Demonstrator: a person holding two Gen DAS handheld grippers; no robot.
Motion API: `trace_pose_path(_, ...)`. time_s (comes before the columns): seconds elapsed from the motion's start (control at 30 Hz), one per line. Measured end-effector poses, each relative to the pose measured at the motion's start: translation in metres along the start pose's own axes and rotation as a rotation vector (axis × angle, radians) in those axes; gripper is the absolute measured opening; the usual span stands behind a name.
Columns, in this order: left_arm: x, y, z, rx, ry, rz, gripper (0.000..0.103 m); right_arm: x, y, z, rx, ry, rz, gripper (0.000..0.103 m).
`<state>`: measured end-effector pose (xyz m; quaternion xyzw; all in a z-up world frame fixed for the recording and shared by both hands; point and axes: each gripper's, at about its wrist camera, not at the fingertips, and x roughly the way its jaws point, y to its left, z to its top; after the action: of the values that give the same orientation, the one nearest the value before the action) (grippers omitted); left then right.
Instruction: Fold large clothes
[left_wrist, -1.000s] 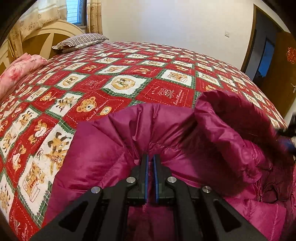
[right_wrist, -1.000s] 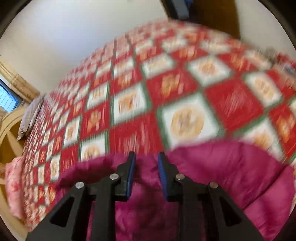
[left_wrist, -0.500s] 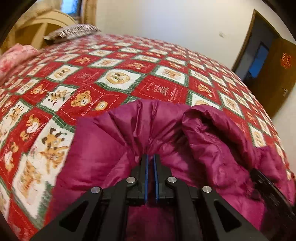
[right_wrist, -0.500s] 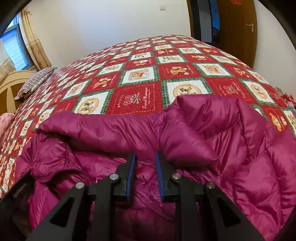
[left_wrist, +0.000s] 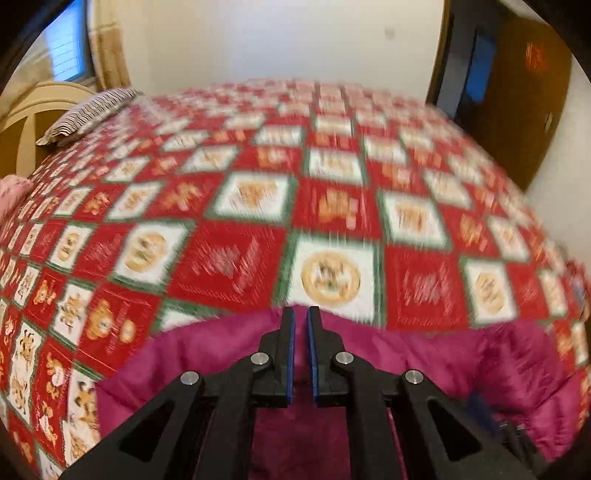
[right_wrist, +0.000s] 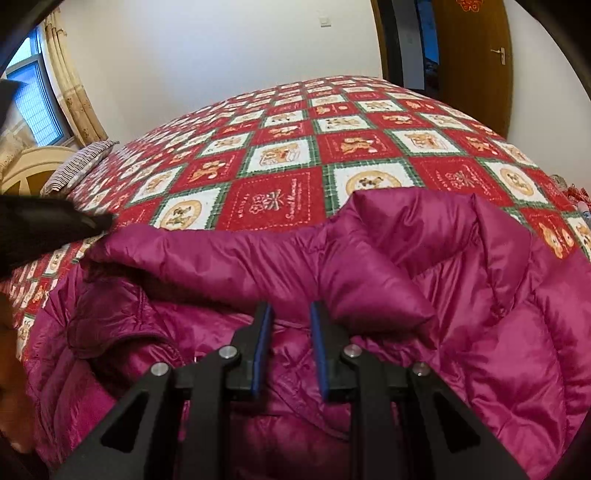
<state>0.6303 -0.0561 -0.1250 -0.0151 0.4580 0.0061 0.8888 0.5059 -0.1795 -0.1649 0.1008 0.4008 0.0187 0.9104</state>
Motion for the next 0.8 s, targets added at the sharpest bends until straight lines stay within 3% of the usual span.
trace_pose_path(0.07, 0.018, 0.004, -0.020, -0.014, 0.063, 0.015, 0.006, 0.000, -0.002, 0.000, 0.014, -0.002, 0.018, 0.023)
trace_pose_path(0.1, 0.019, 0.005, -0.029, -0.021, 0.051, 0.011, 0.006, 0.000, -0.003, 0.000, 0.017, -0.002, 0.024, 0.023)
trace_pose_path(0.2, 0.006, 0.008, -0.057, -0.036, -0.079, 0.004, 0.006, 0.000, -0.002, 0.000, 0.015, -0.003, 0.024, 0.023)
trace_pose_path(0.47, 0.009, 0.014, -0.059, -0.055, -0.104, -0.016, 0.006, -0.009, 0.007, 0.005, -0.008, 0.029, -0.035, 0.024)
trace_pose_path(0.57, 0.009, 0.011, -0.060, -0.047, -0.111, -0.004, 0.006, -0.034, 0.009, 0.014, -0.038, -0.051, -0.051, 0.030)
trace_pose_path(0.63, 0.008, 0.008, -0.061, -0.034, -0.115, 0.013, 0.006, -0.037, 0.008, 0.023, -0.055, -0.080, -0.114, 0.050)
trace_pose_path(0.8, 0.009, 0.007, -0.061, -0.028, -0.117, 0.022, 0.006, 0.007, -0.010, 0.021, -0.077, 0.032, -0.173, 0.045)
